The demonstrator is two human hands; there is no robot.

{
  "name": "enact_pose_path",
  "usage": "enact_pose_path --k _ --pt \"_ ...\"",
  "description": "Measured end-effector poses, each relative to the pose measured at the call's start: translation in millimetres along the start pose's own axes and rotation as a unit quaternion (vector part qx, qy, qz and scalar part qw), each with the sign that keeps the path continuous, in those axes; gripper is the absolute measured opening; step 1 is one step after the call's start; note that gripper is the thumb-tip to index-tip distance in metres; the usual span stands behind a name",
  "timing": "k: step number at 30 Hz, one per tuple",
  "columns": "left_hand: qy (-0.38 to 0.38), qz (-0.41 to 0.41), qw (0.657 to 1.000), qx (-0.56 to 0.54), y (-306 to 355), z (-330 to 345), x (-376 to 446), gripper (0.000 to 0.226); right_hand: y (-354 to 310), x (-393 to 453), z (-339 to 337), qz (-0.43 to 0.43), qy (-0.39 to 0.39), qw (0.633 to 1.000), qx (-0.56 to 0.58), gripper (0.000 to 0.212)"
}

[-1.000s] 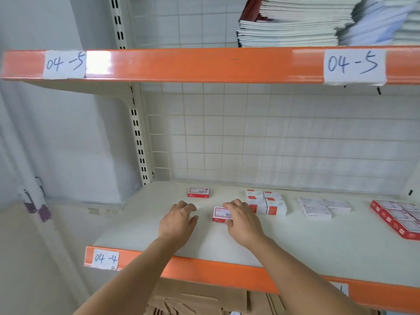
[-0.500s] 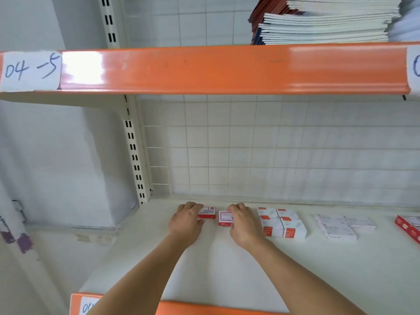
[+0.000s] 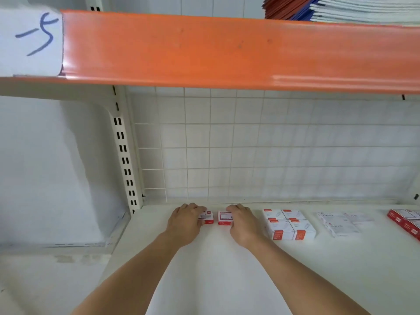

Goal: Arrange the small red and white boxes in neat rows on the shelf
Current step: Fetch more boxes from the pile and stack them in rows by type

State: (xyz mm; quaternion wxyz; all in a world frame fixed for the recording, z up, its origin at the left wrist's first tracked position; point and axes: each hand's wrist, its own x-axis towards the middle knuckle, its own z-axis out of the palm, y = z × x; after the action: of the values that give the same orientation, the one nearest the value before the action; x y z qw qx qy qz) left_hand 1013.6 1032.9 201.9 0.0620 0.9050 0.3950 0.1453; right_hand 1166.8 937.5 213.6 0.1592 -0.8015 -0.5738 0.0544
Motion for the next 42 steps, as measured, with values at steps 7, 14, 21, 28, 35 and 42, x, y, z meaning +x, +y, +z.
enact_pose_path --k 7,14,21,28,35,42 --pt "0.002 0.013 0.999 -0.039 -15 1 -6 0.042 -14 9 8 -0.006 0.003 1.000 0.010 0.053" --pt "-0.001 0.020 0.999 -0.044 -18 -1 -8 0.041 -15 12 12 -0.021 -0.002 1.000 0.019 0.052" --pt "0.023 0.014 0.999 -0.039 -12 -3 -13 0.046 -15 4 9 -0.029 0.020 0.999 0.012 0.052" --pt "0.061 0.046 0.994 -0.075 25 -7 -17 0.044 6 -33 -11 0.001 0.088 0.995 -0.044 0.047" --pt "0.026 0.156 0.983 -0.088 111 8 -13 0.043 74 -102 -50 0.090 0.137 0.983 -0.089 0.046" --pt "-0.009 0.252 0.962 -0.107 235 27 -16 0.045 178 -189 -101 0.211 0.153 0.956 -0.136 0.049"
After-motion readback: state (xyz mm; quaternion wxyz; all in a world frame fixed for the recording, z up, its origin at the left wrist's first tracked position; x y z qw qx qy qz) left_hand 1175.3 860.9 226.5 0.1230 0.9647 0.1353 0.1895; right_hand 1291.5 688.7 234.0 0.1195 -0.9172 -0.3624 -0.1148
